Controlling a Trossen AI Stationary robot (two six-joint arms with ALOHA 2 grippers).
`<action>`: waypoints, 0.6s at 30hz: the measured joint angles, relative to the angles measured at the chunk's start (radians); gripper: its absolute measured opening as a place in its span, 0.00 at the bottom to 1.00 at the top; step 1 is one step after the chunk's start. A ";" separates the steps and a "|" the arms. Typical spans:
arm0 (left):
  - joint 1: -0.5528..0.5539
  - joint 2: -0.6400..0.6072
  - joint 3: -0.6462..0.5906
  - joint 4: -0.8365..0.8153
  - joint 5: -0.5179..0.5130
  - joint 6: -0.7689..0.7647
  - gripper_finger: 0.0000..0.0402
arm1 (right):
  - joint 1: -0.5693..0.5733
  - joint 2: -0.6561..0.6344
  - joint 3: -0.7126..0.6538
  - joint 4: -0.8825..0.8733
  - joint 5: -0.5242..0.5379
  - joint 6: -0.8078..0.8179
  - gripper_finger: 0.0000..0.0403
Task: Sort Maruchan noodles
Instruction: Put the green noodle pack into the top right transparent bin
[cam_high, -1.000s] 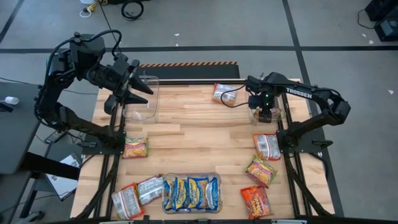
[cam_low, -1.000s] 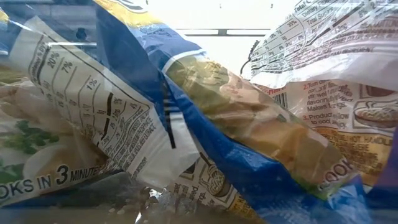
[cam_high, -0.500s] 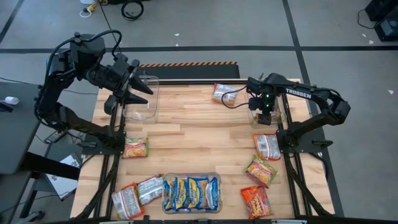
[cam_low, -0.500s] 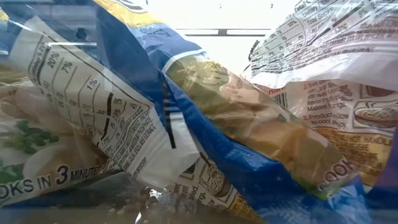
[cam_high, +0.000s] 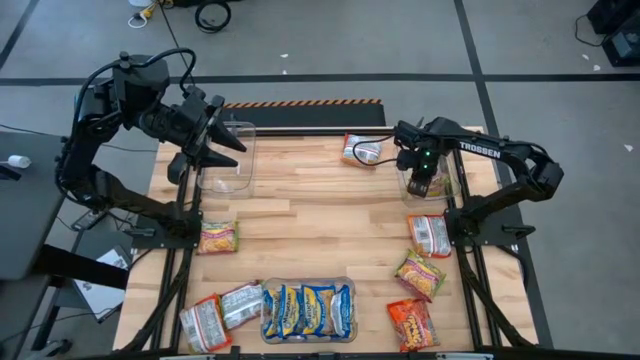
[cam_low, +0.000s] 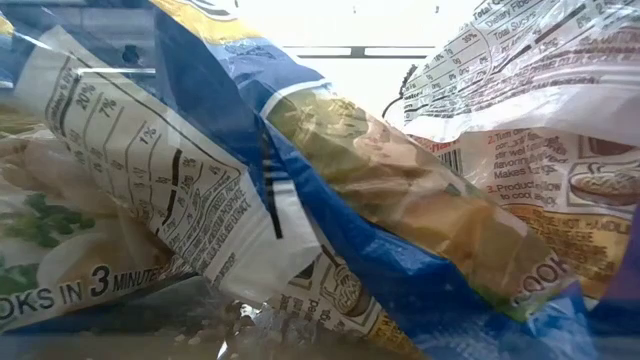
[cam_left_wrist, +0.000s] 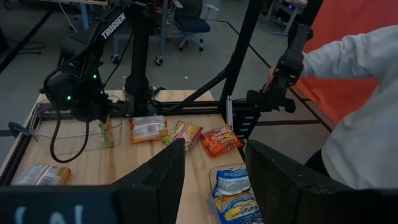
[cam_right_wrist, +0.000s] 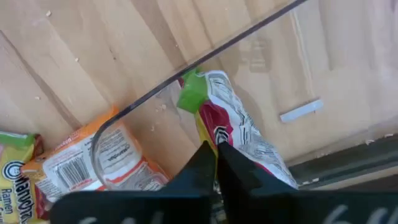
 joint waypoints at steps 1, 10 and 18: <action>0.000 0.000 0.000 0.000 0.000 0.002 0.43 | 0.000 0.000 0.000 -0.003 0.000 0.007 0.03; 0.000 0.000 0.000 0.000 -0.001 0.025 0.43 | 0.039 -0.123 0.000 -0.026 0.185 0.179 0.02; 0.000 0.000 0.000 0.000 -0.026 0.033 0.43 | 0.098 -0.241 -0.090 -0.003 0.146 0.392 0.01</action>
